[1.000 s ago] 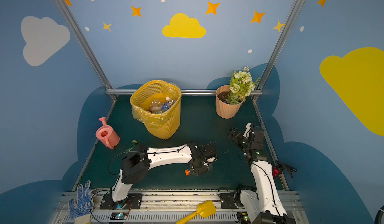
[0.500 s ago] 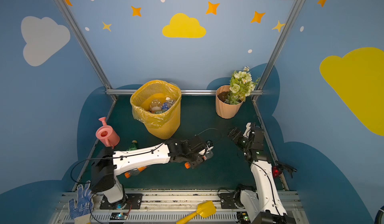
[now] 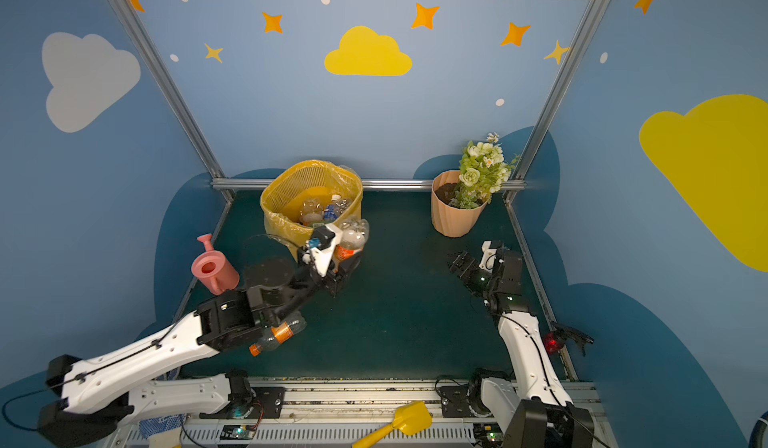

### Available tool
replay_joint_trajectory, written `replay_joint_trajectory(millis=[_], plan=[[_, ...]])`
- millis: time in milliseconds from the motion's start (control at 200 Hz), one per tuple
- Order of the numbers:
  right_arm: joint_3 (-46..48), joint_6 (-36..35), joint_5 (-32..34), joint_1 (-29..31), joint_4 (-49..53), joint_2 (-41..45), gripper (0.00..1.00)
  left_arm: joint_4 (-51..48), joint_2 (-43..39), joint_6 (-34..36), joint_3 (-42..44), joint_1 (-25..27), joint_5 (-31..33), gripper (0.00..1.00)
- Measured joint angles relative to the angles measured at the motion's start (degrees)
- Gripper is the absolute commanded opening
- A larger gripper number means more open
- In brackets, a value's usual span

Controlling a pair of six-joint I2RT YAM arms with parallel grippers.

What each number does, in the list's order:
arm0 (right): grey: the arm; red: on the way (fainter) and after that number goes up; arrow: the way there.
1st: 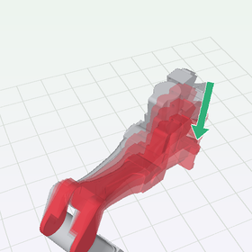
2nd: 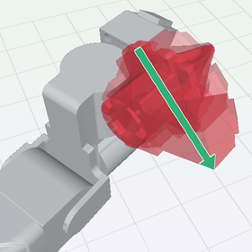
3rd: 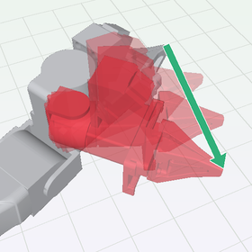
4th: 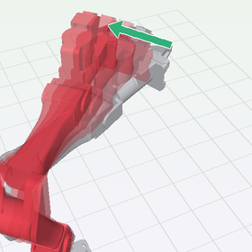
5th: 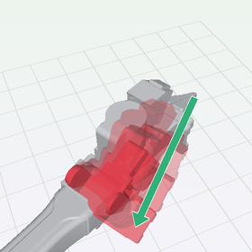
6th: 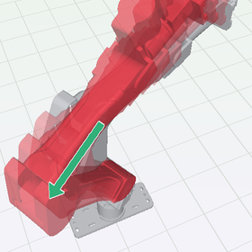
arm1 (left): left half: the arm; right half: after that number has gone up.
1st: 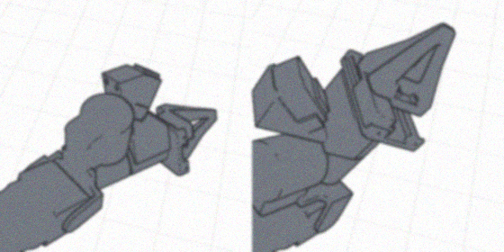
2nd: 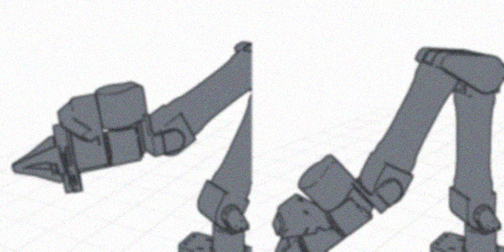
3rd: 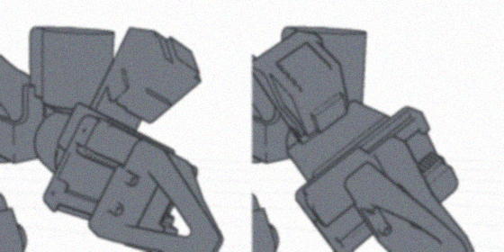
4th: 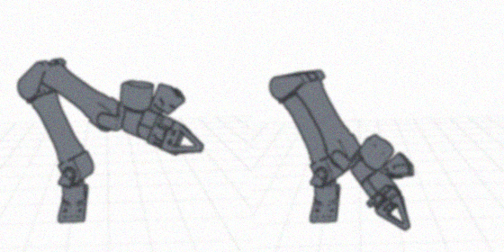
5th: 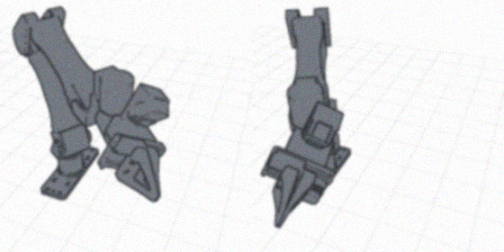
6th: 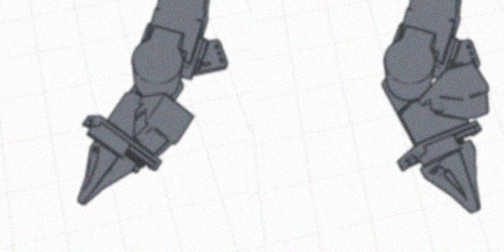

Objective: Throw the plastic bottles in the bin
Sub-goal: 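Carry the orange-labelled bottle over the bin and open the left gripper, then lower the left gripper onto the orange-labelled bottle nearest the robot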

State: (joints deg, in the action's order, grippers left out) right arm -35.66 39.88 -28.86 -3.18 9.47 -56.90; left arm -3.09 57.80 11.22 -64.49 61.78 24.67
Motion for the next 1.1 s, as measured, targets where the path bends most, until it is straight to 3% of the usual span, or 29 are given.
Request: replay_joint_trajectory(millis=[160,310,390,521,606,671,776,941,1101], plan=[[-0.02,-0.04,-0.2,2.19,-0.7,-0.76,0.93,6.47,-3.15,9.2,-5.55,-2.84,1.18,0.55],[-0.02,-0.04,-0.11,3.67,-0.7,-0.83,0.93,9.42,-2.38,12.35,-11.26,-8.04,0.35,0.56],[-0.02,-0.04,0.13,4.17,-0.7,-0.81,0.93,10.64,-0.9,9.94,-11.76,-14.56,-1.11,0.58],[-0.52,-0.31,0.63,4.5,-0.24,-0.68,0.93,8.9,5.79,1.01,-12.02,-26.23,-6.05,0.72],[-1.36,-0.72,1.14,4.52,0.87,-0.13,0.93,5.29,12.46,-4.42,-13.2,-30.4,-8.11,0.91],[-2.1,-1.27,1.81,4.52,1.6,0.72,0.94,2.32,15.76,-6.62,-13.38,-31.32,-9.33,1.0],[-2.56,-1.79,2.97,4.52,1.97,2.6,0.94,-0.09,15.74,-8.0,-13.27,-31.32,-11.63,1.0],[-2.56,-1.62,3.39,4.55,1.88,2.43,0.93,0.07,5.75,-8.0,-13.22,-30.86,-12.7,1.0],[-2.56,-1.31,2.71,4.66,0.96,-0.48,0.93,-2.34,-4.5,-8.87,-11.91,-30.86,-8.22,1.0]])
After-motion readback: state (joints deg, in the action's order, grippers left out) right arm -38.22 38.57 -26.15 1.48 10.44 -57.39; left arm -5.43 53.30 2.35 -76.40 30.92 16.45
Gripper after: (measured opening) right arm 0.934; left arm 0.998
